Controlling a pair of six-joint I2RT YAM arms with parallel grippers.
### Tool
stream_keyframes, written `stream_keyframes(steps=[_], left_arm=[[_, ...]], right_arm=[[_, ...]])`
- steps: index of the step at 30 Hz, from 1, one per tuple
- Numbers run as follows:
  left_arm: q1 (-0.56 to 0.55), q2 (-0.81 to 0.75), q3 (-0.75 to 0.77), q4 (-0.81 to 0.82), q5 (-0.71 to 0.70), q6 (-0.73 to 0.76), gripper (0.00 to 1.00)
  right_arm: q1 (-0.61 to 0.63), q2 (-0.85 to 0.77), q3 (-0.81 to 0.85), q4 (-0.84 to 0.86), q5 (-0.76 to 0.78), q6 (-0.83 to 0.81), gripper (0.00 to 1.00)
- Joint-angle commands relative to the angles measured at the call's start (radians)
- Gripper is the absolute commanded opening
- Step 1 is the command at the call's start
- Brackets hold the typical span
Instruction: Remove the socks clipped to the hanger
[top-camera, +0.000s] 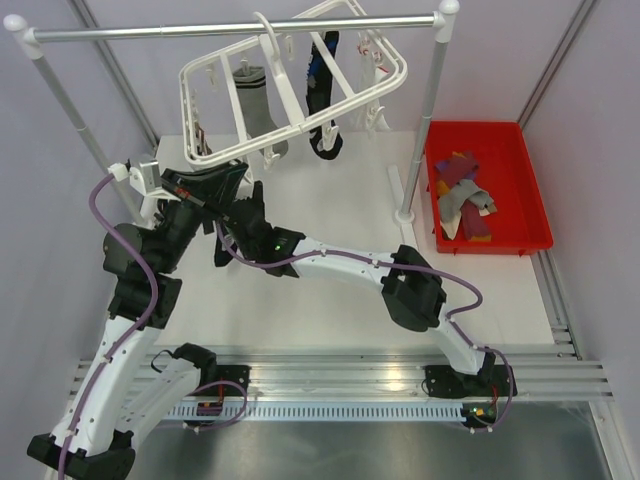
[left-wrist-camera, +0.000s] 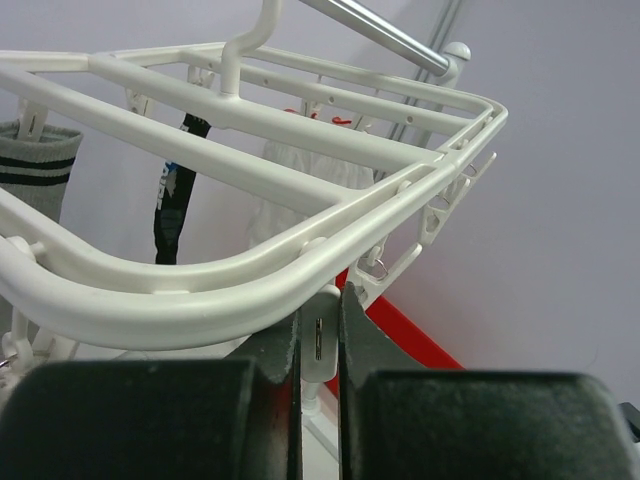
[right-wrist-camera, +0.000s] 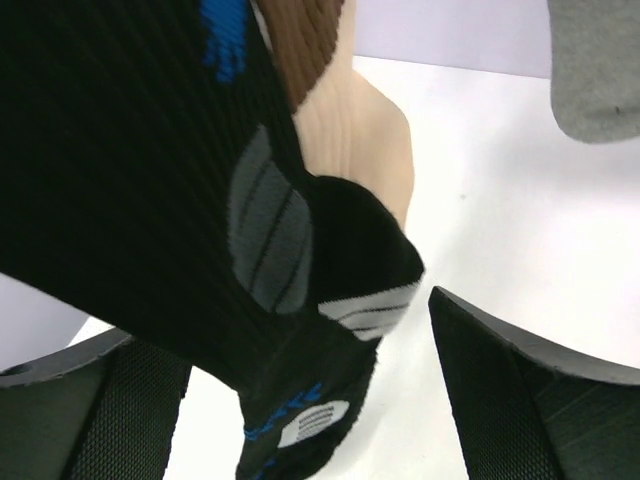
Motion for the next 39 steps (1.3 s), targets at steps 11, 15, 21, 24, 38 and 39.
stream_keyframes(steps=[11, 15, 21, 24, 38, 39], left_arm=[[-0.005, 0.011, 0.014, -0.011, 0.05, -0.03, 0.02], [-0.005, 0.017, 0.028, -0.069, 0.038, -0.017, 0.24], [-0.006, 0.0, 0.022, -0.161, 0.047, 0.006, 0.62], [-0.004, -0.003, 0.037, -0.246, 0.05, 0.019, 0.7], [-0.005, -0.057, 0.079, -0.529, -0.02, 0.081, 0.89], [-0.004, -0.06, 0.082, -0.544, -0.041, 0.088, 0.89]], right_arm=[[0.013, -0.018, 0.007, -0.03, 0.088, -0.004, 0.04], [0.013, -0.079, -0.056, -0.027, 0.048, 0.009, 0.01], [0.019, -0.147, -0.119, -0.015, 0.005, 0.011, 0.01], [0.019, -0.168, -0.134, -0.015, -0.007, 0.006, 0.01], [0.02, -0.196, -0.134, -0.018, -0.038, -0.015, 0.01], [0.02, -0.198, -0.134, -0.018, -0.036, -0.015, 0.01]])
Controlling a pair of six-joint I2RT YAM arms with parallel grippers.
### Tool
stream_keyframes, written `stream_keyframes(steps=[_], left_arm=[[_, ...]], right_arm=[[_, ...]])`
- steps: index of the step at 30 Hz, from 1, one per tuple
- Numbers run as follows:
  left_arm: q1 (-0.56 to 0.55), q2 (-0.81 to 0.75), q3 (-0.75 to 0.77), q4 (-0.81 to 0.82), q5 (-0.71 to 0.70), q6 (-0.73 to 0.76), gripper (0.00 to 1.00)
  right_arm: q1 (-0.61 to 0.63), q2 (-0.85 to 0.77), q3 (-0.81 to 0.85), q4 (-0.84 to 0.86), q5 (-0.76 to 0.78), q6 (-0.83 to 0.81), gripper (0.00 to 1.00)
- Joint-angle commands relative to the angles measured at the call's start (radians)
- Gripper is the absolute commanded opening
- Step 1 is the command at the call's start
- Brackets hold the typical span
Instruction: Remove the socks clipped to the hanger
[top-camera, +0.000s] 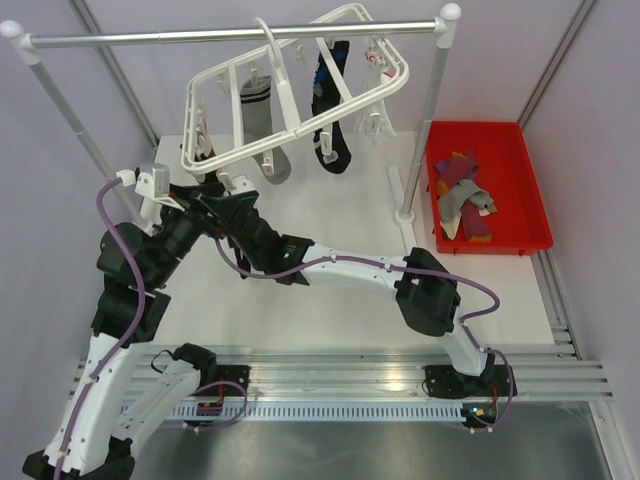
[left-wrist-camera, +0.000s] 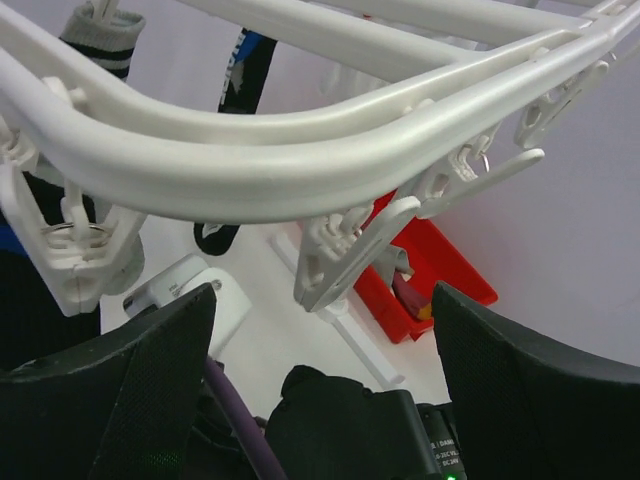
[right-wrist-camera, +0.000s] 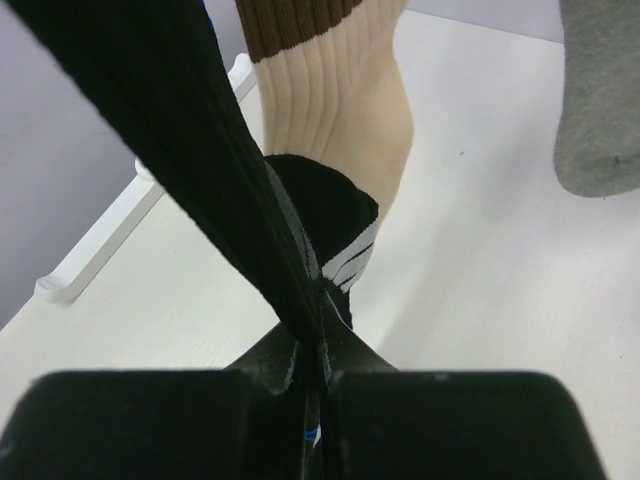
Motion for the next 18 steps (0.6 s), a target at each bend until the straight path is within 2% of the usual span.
stream_keyframes(steps=[1, 11, 18], left_arm=[[-0.005, -0.006, 0.016, -0.193, -0.042, 0.042, 0.89], [-0.005, -0.067, 0.012, -0.336, -0.274, 0.04, 0.89], [-0.005, -0.122, 0.001, -0.365, -0.436, 0.028, 0.88]], right_arm=[[-0.002, -0.087, 0.018, 0.051, -0.009, -0.006, 0.01], [-0.002, -0.09, 0.018, 0.048, -0.004, -0.017, 0.01], [-0.002, -0.096, 0.014, 0.045, -0.004, -0.017, 0.01]])
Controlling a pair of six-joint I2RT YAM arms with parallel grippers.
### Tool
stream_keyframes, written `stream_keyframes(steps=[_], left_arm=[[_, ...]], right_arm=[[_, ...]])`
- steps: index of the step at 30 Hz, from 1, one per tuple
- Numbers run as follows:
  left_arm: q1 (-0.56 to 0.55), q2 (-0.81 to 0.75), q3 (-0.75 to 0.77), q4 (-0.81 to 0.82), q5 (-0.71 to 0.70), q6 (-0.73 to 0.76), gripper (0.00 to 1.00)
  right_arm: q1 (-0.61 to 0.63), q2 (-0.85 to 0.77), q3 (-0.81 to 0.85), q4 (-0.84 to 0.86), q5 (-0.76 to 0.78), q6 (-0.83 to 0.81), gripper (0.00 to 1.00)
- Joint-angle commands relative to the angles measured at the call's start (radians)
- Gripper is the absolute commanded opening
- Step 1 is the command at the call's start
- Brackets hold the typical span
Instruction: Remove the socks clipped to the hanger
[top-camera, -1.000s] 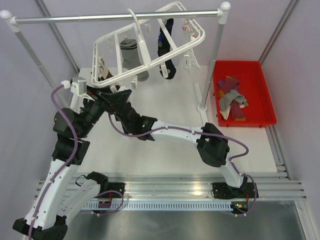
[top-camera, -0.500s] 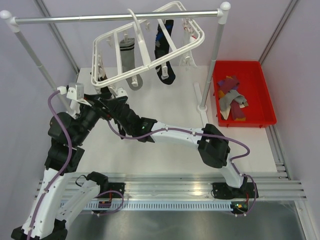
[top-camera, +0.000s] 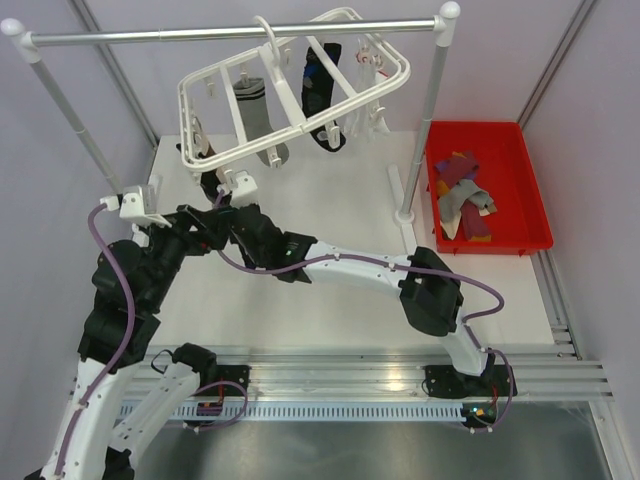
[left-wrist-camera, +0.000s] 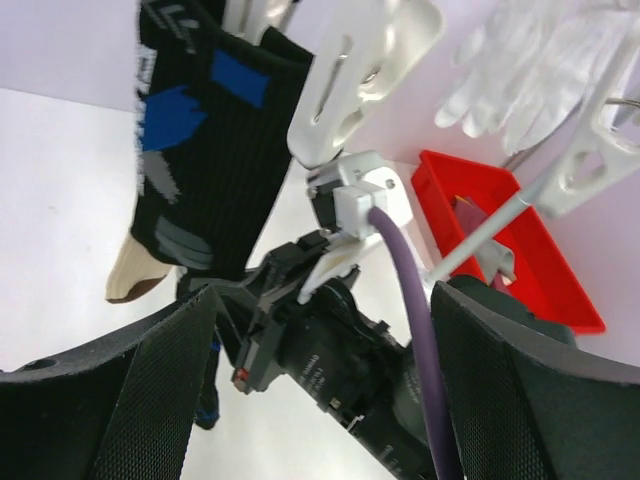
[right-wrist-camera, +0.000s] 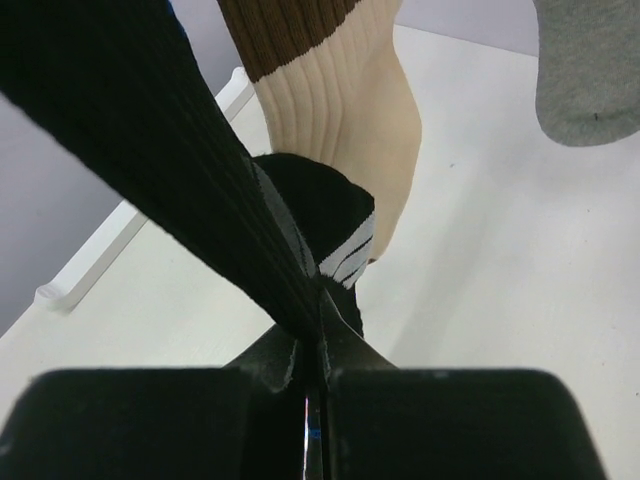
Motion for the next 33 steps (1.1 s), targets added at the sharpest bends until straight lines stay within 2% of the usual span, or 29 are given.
stream_keyframes(steps=[1, 5, 18, 27, 33], left_arm=[[0.0, -0.016, -0.001, -0.072, -0.152, 0.004, 0.88], [0.0, -0.023, -0.004, -0.089, -0.26, -0.036, 0.88], [-0.002, 0.001, 0.013, -0.086, -0.419, -0.1, 0.88], [0.0, 0.069, 0.054, -0.121, -0.553, -0.127, 0.88], [0.0, 0.116, 0.088, -0.166, -0.692, -0.154, 0.86]], right_arm=[[0.005, -0.085, 0.009, 0.04, -0.006, 0.005, 0.01], [0.005, -0.108, -0.011, 0.043, -0.005, 0.006, 0.01], [0.005, -0.217, -0.075, 0.046, -0.002, -0.014, 0.01], [0.005, -0.281, -0.109, 0.041, -0.022, -0.018, 0.01], [0.005, -0.309, -0.115, 0.035, -0.02, -0.031, 0.01]])
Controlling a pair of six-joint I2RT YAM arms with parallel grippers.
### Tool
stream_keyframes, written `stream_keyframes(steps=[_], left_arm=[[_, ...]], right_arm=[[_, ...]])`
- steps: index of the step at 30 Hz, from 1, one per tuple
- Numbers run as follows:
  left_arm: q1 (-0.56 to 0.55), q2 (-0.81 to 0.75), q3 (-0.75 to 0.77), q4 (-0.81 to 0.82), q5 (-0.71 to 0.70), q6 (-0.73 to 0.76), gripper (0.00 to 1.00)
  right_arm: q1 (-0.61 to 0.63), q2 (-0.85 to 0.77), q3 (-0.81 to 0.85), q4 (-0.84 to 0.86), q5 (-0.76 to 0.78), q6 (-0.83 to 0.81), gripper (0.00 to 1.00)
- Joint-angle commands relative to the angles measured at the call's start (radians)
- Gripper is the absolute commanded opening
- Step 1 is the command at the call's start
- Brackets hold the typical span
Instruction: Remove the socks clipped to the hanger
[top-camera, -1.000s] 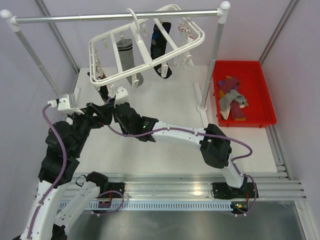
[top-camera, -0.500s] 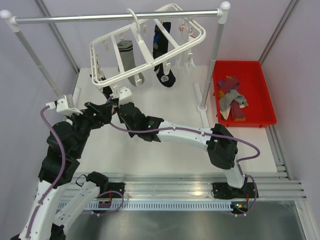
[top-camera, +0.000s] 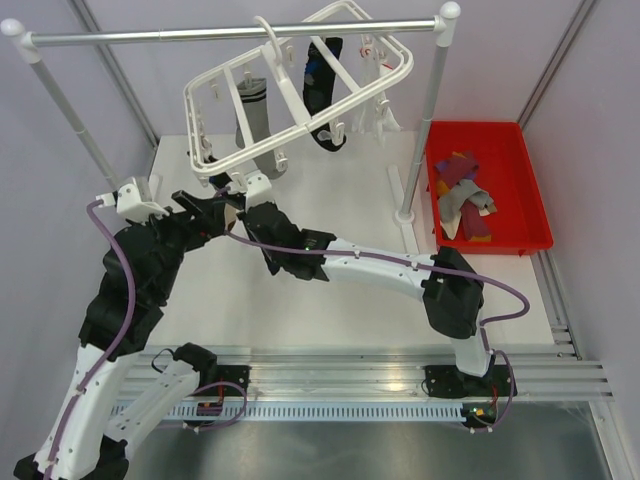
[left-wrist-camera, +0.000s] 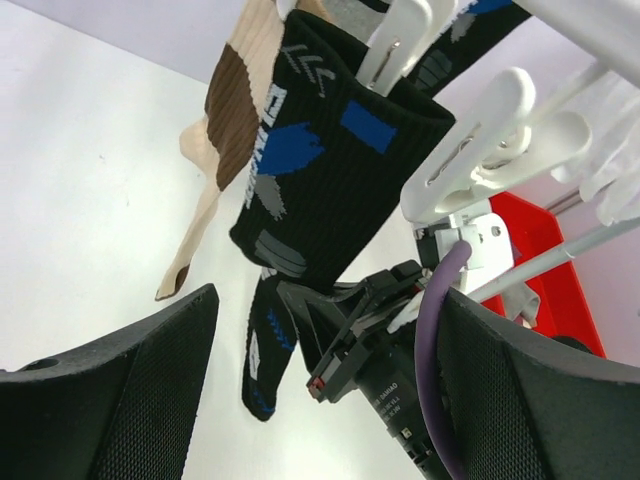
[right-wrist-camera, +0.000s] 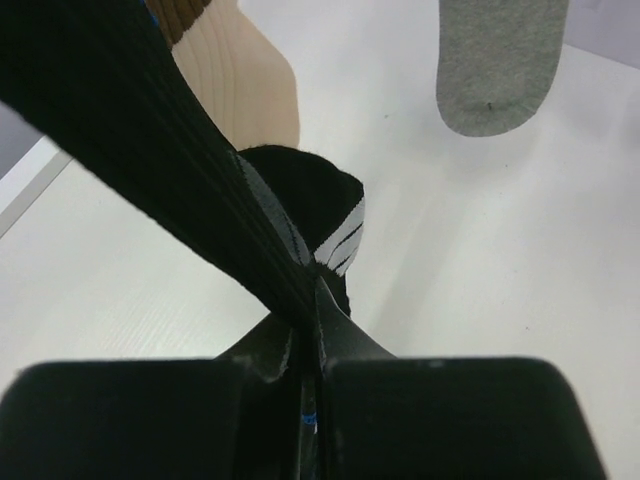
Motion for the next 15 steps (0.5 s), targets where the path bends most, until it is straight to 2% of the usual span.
stream_keyframes(steps=[1, 7, 15], left_arm=[[0.048, 0.064, 0.028, -0.077, -0.464, -0.03, 0.86], [0.049, 0.156, 0.073, -0.115, -0.483, -0.054, 0.84], [0.063, 0.145, 0.019, -0.076, -0.264, -0.031, 0.86]], right_arm=[[0.023, -0.184, 0.015, 0.121, -0.016, 0.021, 0.01], [0.023, -0.223, -0.004, 0.119, -0.019, 0.021, 0.01], [0.023, -0.239, 0.004, 0.092, -0.016, -0.004, 0.01]])
